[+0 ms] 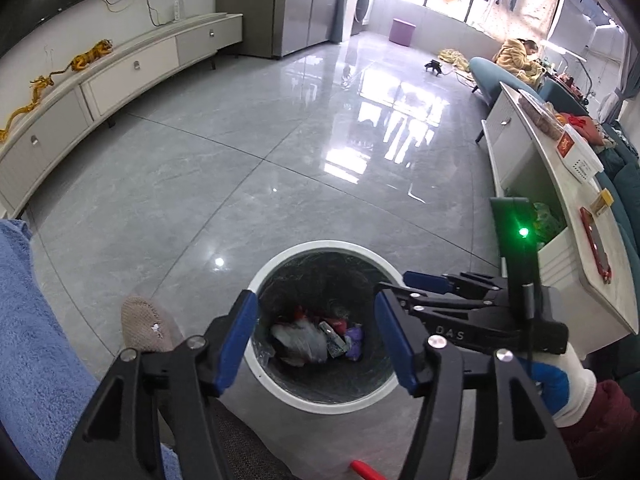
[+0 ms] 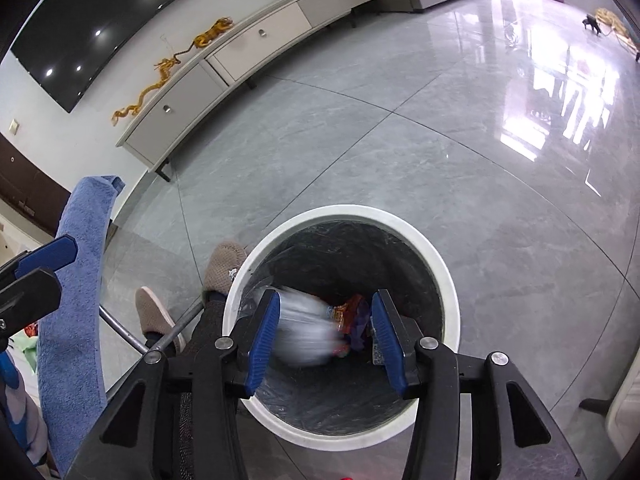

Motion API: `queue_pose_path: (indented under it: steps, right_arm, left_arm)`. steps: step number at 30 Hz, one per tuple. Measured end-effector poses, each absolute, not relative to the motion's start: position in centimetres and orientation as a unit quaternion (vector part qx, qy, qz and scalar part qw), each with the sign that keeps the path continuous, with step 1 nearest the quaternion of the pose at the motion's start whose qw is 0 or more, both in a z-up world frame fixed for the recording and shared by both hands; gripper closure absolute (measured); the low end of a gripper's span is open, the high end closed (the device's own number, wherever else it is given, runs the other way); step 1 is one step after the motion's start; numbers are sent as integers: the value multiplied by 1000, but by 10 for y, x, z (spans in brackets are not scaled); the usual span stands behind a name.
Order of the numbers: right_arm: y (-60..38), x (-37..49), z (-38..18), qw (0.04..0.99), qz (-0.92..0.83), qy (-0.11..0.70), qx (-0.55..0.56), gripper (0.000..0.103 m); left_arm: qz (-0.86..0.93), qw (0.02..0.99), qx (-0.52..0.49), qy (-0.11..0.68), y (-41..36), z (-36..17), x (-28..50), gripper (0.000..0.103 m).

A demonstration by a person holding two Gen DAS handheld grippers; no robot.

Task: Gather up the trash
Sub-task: 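Carry both bags over the bin and open both tools to drop them, then move both open tools back over the remaining trash on the rug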

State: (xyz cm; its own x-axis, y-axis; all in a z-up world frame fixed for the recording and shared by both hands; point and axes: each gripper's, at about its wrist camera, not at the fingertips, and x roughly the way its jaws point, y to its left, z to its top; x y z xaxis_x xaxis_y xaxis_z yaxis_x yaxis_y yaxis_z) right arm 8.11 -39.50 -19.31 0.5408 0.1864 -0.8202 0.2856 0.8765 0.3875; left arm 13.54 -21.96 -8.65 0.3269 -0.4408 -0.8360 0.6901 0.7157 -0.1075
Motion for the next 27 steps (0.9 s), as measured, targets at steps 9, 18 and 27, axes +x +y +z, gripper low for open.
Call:
queue_pose_path:
  steps: [9, 18, 27]
  right_arm:
    - [-387, 81, -168, 854, -28, 463, 234, 56]
    - [-359, 76, -120, 877, -10, 435, 204, 56]
    - [-317, 73, -69, 899, 26, 405, 163, 55]
  left_arm:
    - [-289, 849, 145, 418, -189, -67, 125, 43]
    - [-232, 893, 132, 361, -143, -26, 103, 42]
    - [-188, 926, 102, 312, -88, 12, 75, 29]
